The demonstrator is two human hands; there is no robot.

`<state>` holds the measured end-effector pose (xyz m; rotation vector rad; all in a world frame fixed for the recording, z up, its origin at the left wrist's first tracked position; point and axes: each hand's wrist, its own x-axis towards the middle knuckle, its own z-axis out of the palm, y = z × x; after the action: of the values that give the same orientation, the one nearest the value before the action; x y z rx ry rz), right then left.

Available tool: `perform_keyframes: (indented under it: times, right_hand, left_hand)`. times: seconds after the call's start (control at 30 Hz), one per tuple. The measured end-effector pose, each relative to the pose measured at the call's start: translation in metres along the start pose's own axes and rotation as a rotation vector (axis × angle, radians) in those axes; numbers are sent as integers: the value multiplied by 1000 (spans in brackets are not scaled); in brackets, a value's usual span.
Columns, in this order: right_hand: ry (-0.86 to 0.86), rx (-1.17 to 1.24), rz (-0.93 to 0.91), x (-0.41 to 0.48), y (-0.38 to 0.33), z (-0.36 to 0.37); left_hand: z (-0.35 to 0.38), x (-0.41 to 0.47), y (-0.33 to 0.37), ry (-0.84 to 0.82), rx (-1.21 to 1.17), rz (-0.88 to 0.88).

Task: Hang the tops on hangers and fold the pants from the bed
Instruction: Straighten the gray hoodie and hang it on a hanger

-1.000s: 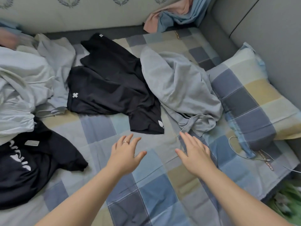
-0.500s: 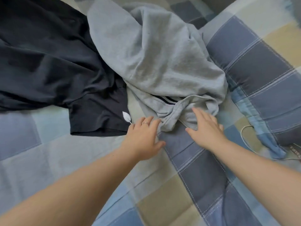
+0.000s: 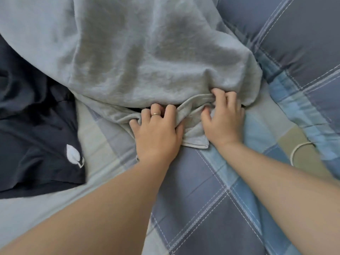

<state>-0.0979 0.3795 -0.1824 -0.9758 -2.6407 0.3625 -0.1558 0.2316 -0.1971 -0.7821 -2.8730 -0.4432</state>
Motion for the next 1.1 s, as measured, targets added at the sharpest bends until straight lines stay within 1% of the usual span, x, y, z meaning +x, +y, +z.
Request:
perform_keyframes:
  times: [0.07,0.2,0.27,0.33,0.47,0.53,0.67,0.77,0.83,0.9,1.0,1.1]
  right_hand:
    - [61,-50,-18,1,-1,4]
    - [54,-183,-42,1,-3,4]
    - [54,-283,-64,0,-6,3]
    - [57,-330,-69,-5,-11,1]
    - [14,-368,-9,-40,-14,-11]
    - [-32,-395,-33,-73,-12,-23]
    - [-179,-434,-110,-144,-10,-58]
    - [-305,-350,-105,-194,-22,-90]
    - [-436,-301,-79,-227,-33,-113]
    - [-582,-316,-70,-263,-44,-134]
    - [-750,-346,-63,-322,-61,-163]
    - [-914,-318,6,-392,-78,-195]
  left_hand:
    - [-1,-1,-1,-8,11,1]
    - [-6,0,2,-30,46,-6]
    - [-7,1,2,-32,39,-6]
    - [-6,0,1,-42,25,-10]
    - [-16,-7,2,-85,6,-8]
    - [-27,-24,-5,-125,-15,16]
    - [-62,-95,-30,-251,-22,94]
    - [-94,-149,-41,-400,-66,87]
    - [-117,-186,-47,-507,-93,53]
    - [-142,-225,-54,-614,-92,42]
    - [-178,-283,-69,-778,-68,59]
    - [-219,-345,-79,-977,-78,32]
